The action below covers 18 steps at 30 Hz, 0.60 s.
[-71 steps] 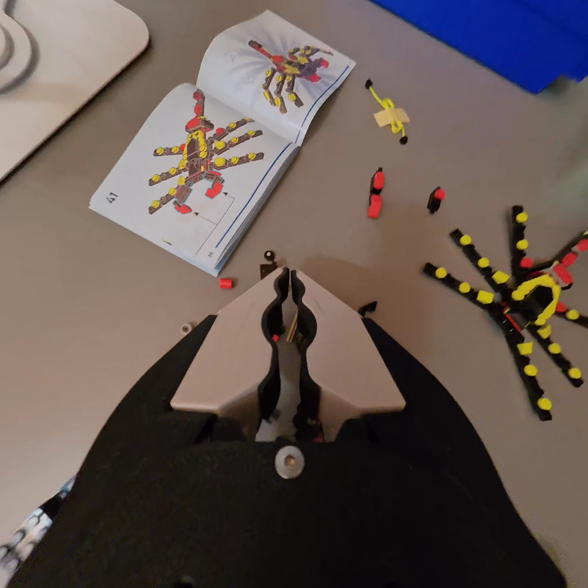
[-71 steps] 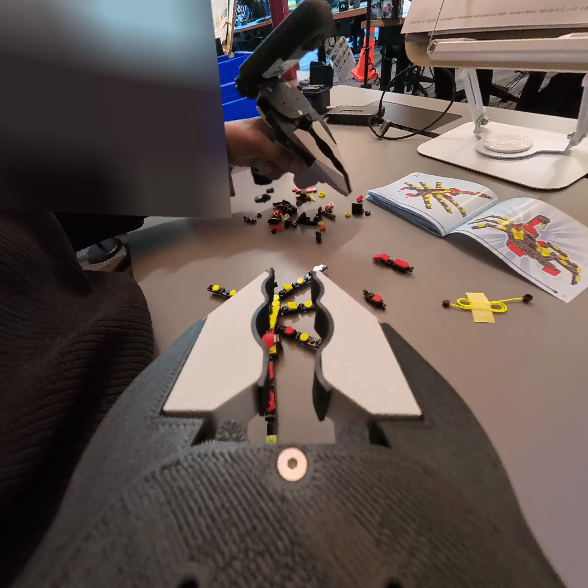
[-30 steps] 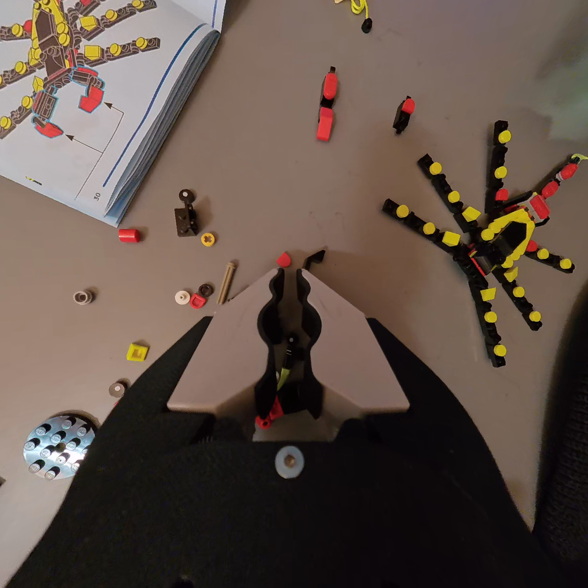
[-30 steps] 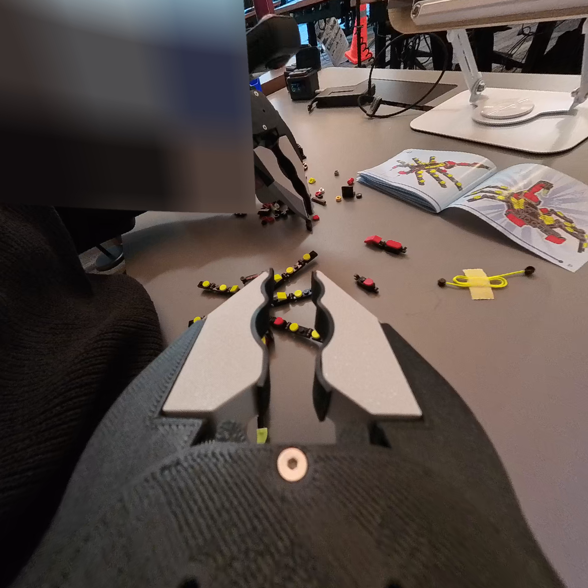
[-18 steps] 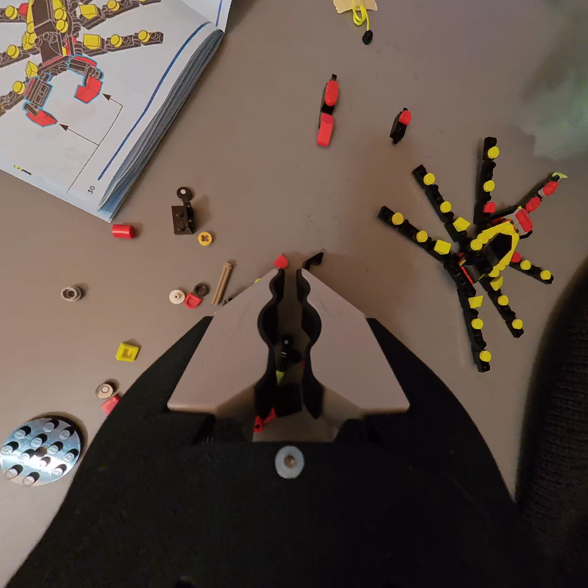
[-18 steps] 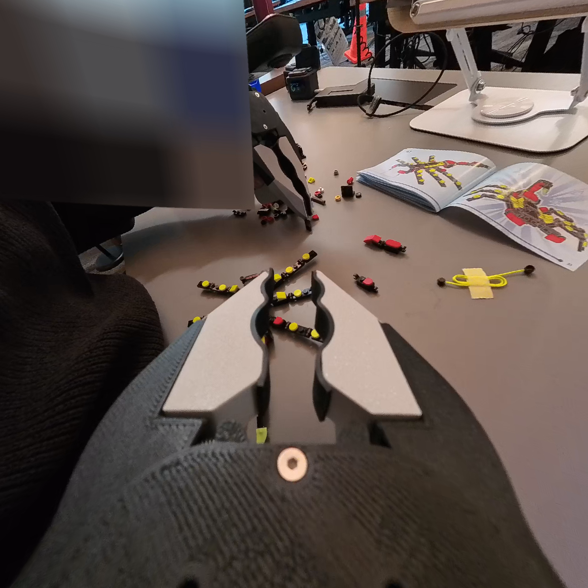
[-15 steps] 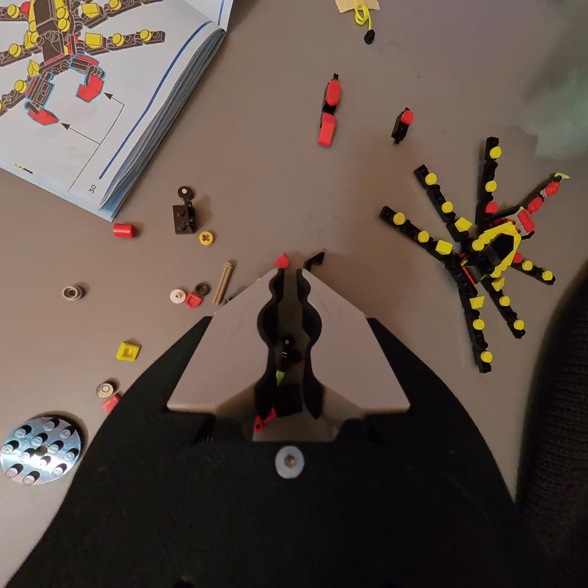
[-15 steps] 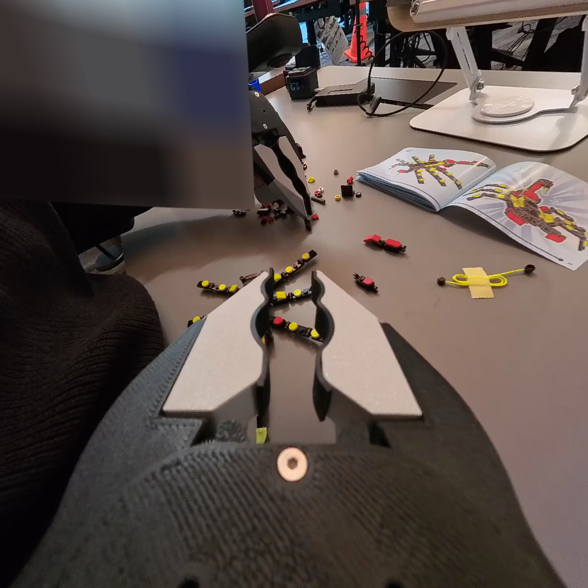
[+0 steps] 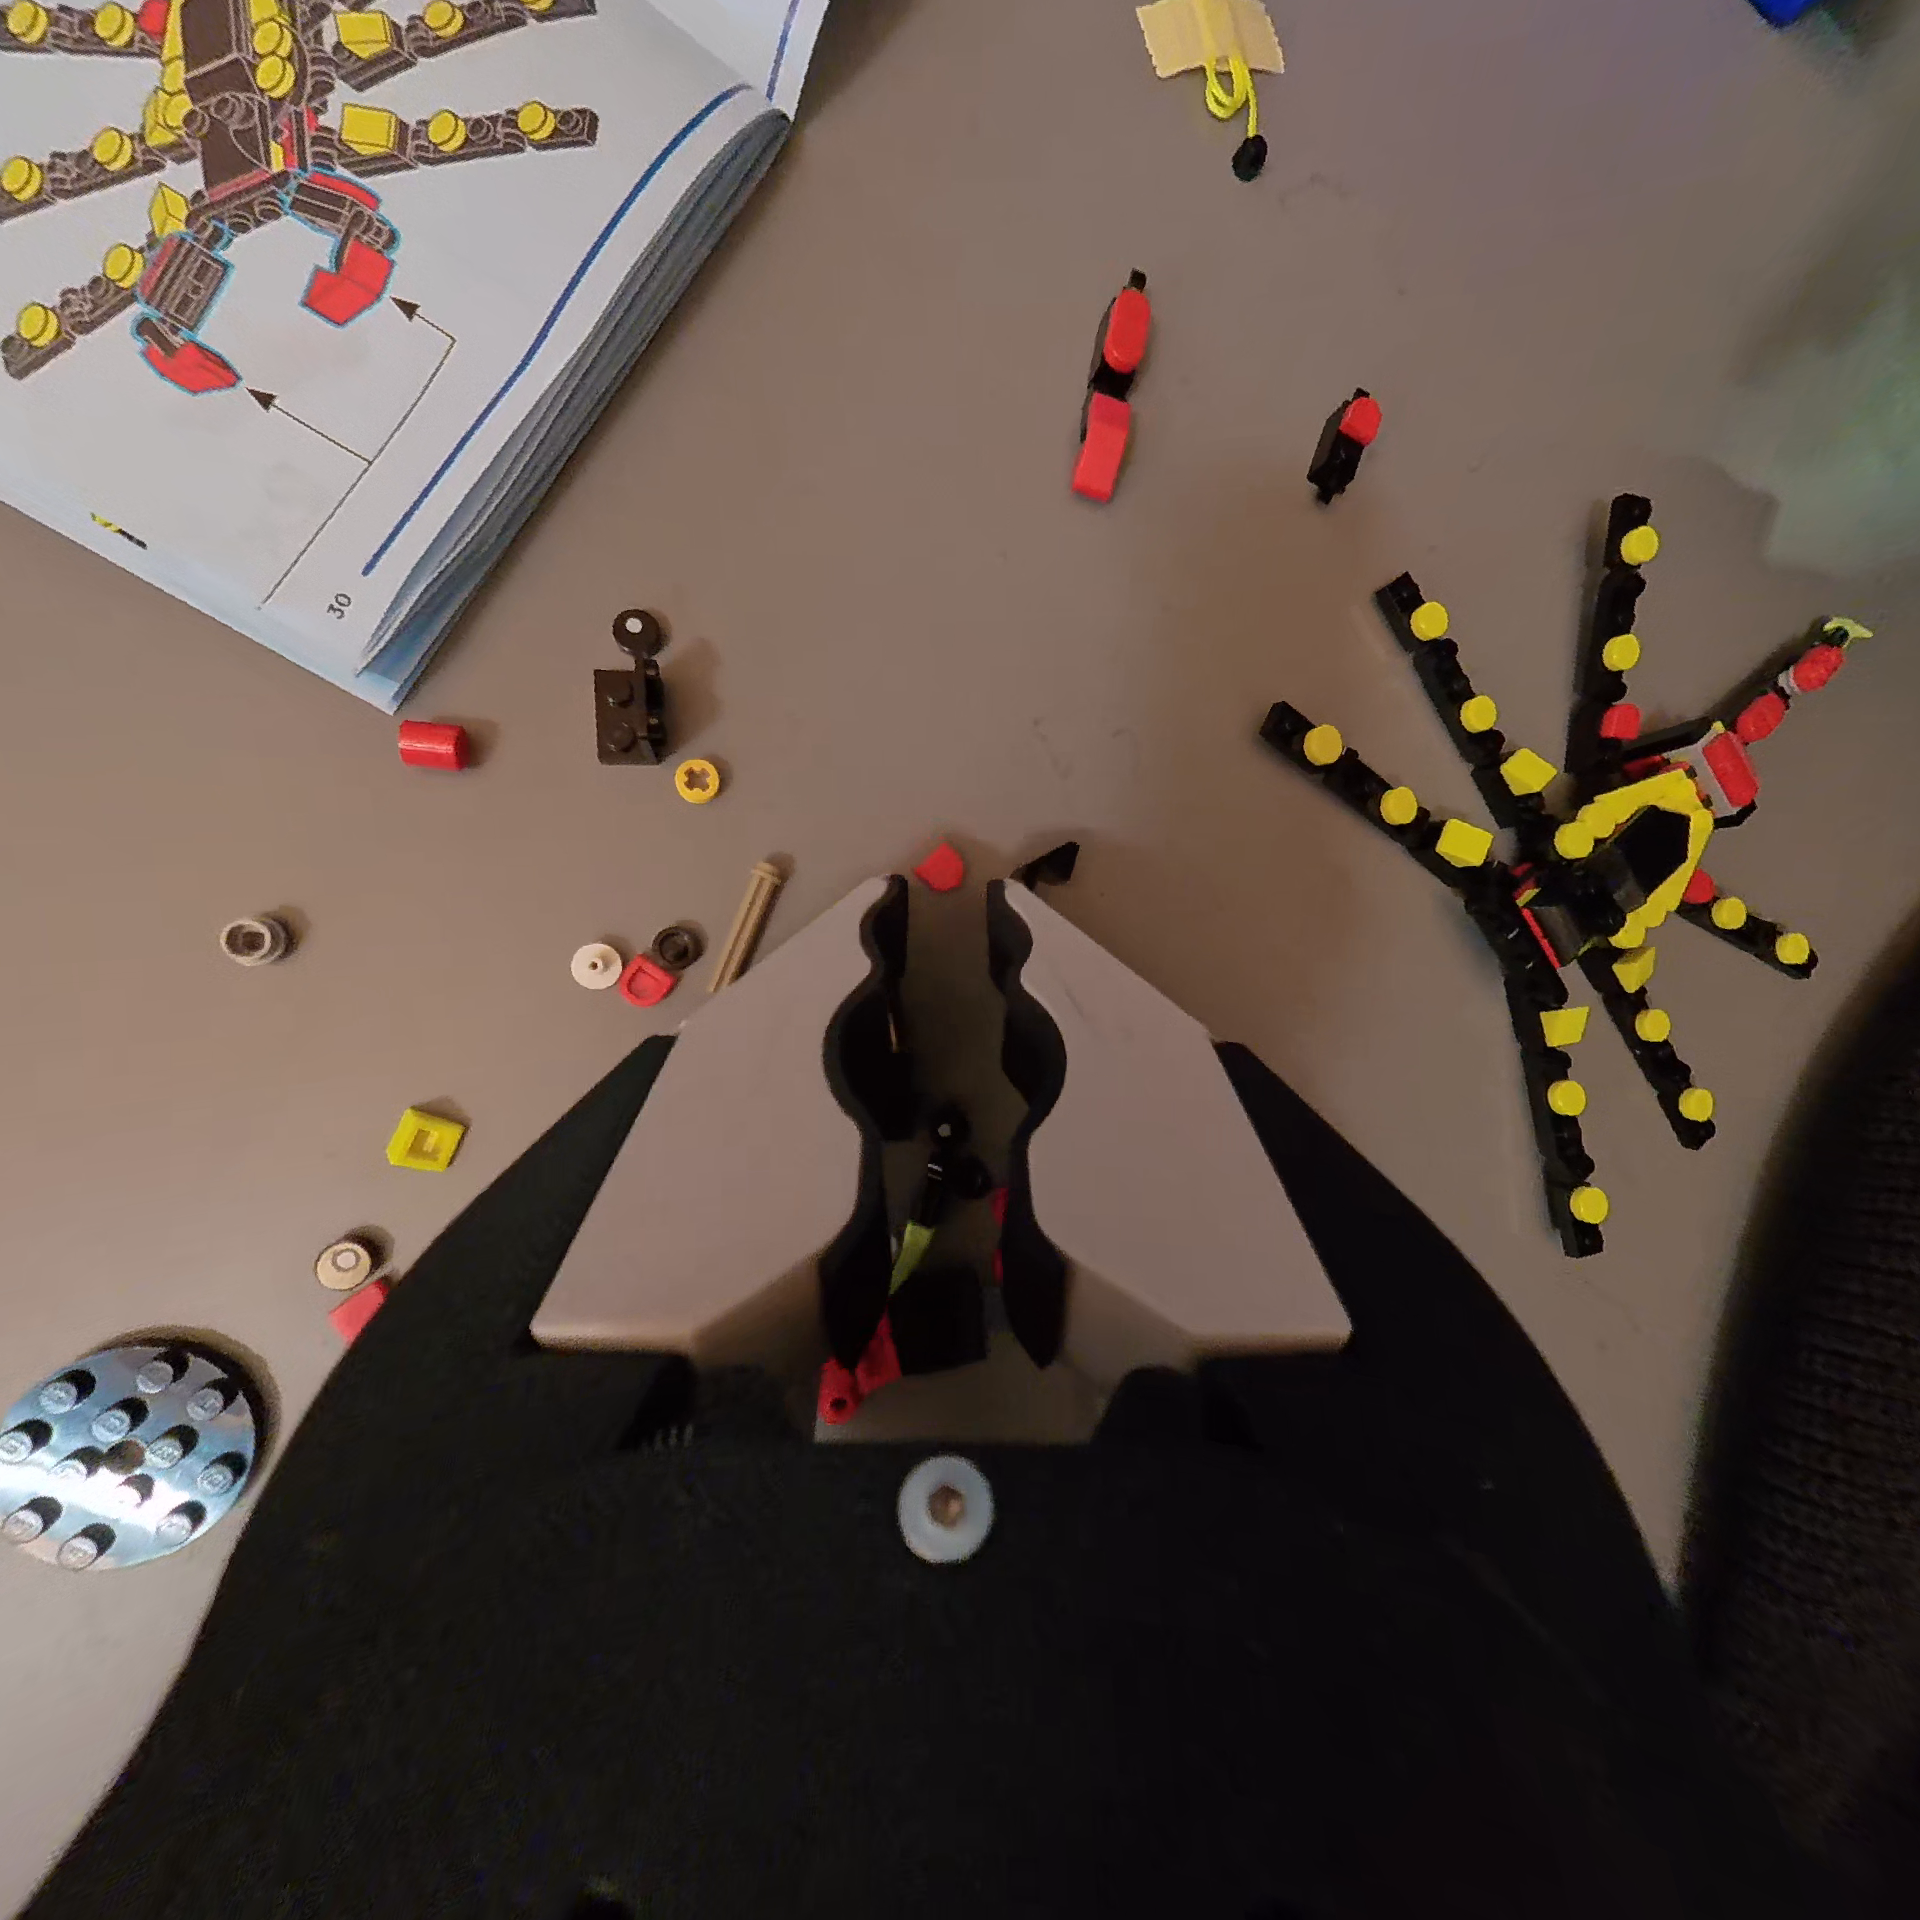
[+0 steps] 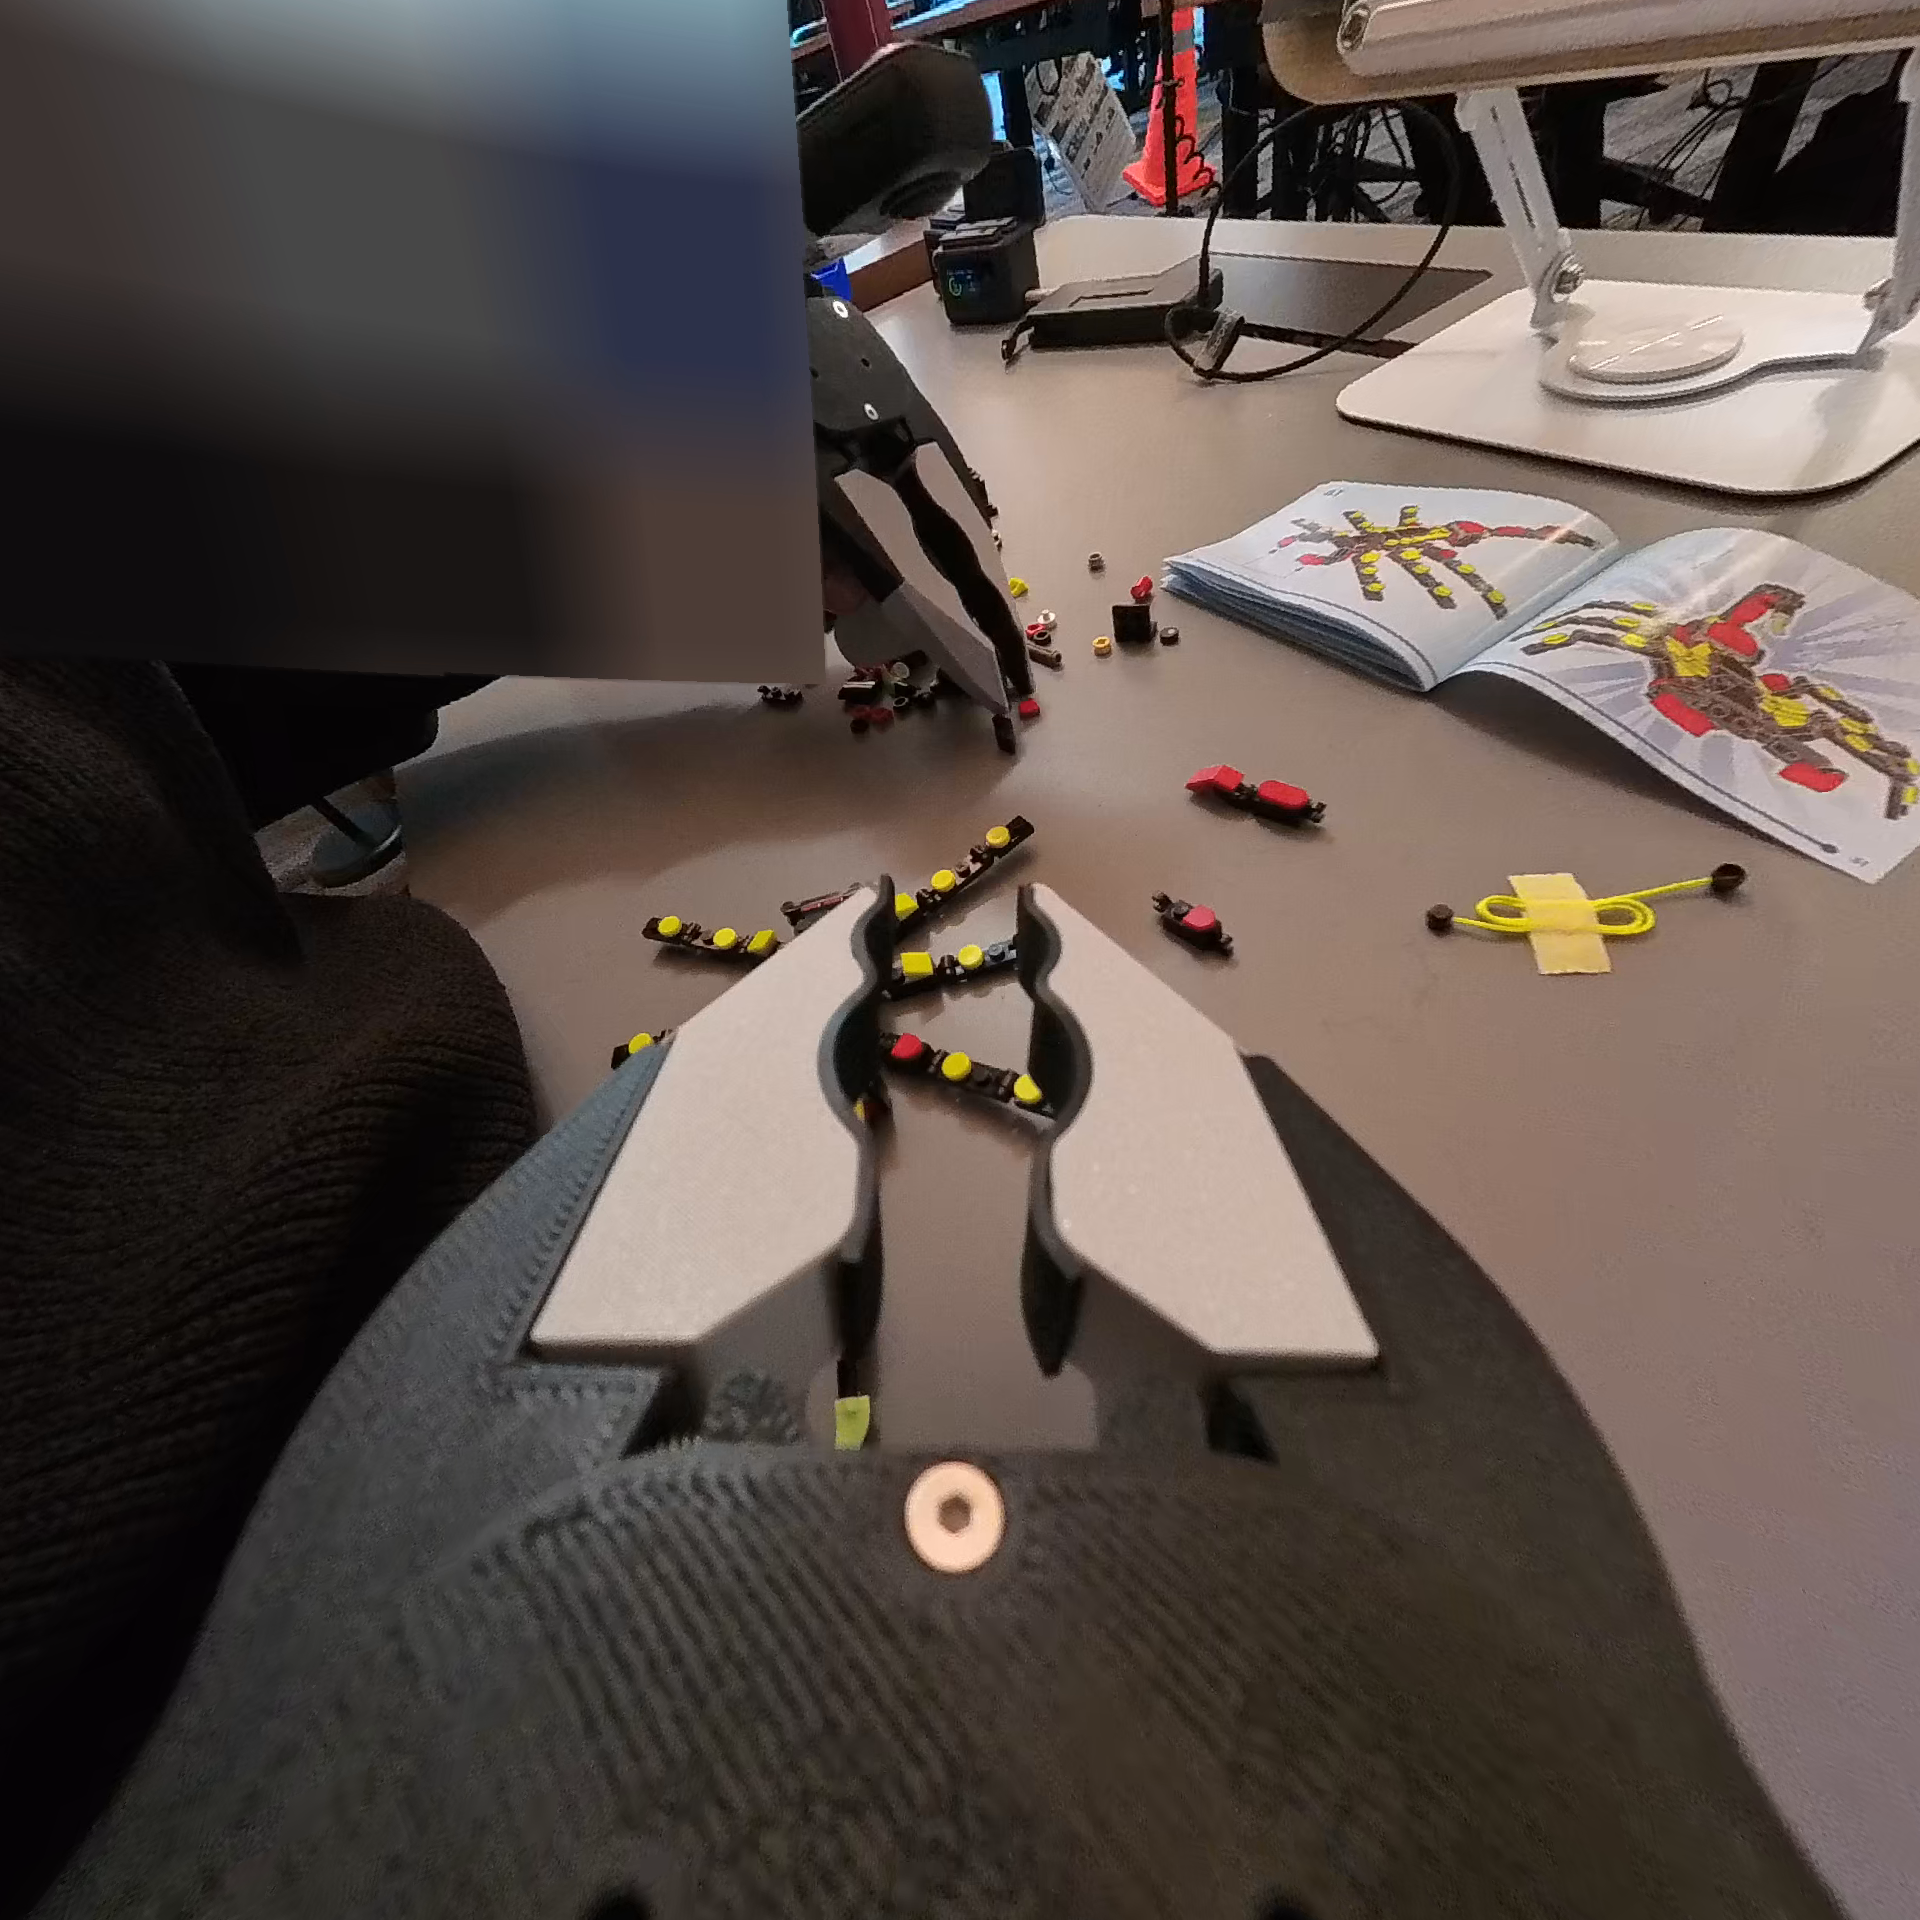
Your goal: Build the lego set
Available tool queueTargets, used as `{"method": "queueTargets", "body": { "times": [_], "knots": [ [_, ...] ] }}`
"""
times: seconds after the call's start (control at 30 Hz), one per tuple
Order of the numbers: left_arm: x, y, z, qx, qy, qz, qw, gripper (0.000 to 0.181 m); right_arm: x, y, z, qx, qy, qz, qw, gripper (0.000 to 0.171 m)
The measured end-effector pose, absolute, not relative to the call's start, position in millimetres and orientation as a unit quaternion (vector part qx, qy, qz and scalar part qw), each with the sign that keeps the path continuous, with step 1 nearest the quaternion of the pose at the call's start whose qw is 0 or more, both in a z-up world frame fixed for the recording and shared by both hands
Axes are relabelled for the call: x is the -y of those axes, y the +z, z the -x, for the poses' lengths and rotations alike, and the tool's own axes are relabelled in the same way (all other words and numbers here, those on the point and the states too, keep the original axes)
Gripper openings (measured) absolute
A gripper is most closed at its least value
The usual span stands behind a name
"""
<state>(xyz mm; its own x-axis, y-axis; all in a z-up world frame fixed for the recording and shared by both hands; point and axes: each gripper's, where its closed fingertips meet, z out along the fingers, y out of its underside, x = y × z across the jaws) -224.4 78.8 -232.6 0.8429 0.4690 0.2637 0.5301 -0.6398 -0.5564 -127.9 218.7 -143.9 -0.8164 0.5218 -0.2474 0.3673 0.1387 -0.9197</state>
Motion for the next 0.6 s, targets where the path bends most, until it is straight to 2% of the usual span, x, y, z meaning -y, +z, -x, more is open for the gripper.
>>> {"method": "queueTargets", "body": {
  "times": [0.6],
  "knots": [
    [-90,-234,219,0.230,-0.012,0.920,0.317,0.005,-219,-145,128,0.752,0.585,0.296,0.065,0.021]
  ]
}}
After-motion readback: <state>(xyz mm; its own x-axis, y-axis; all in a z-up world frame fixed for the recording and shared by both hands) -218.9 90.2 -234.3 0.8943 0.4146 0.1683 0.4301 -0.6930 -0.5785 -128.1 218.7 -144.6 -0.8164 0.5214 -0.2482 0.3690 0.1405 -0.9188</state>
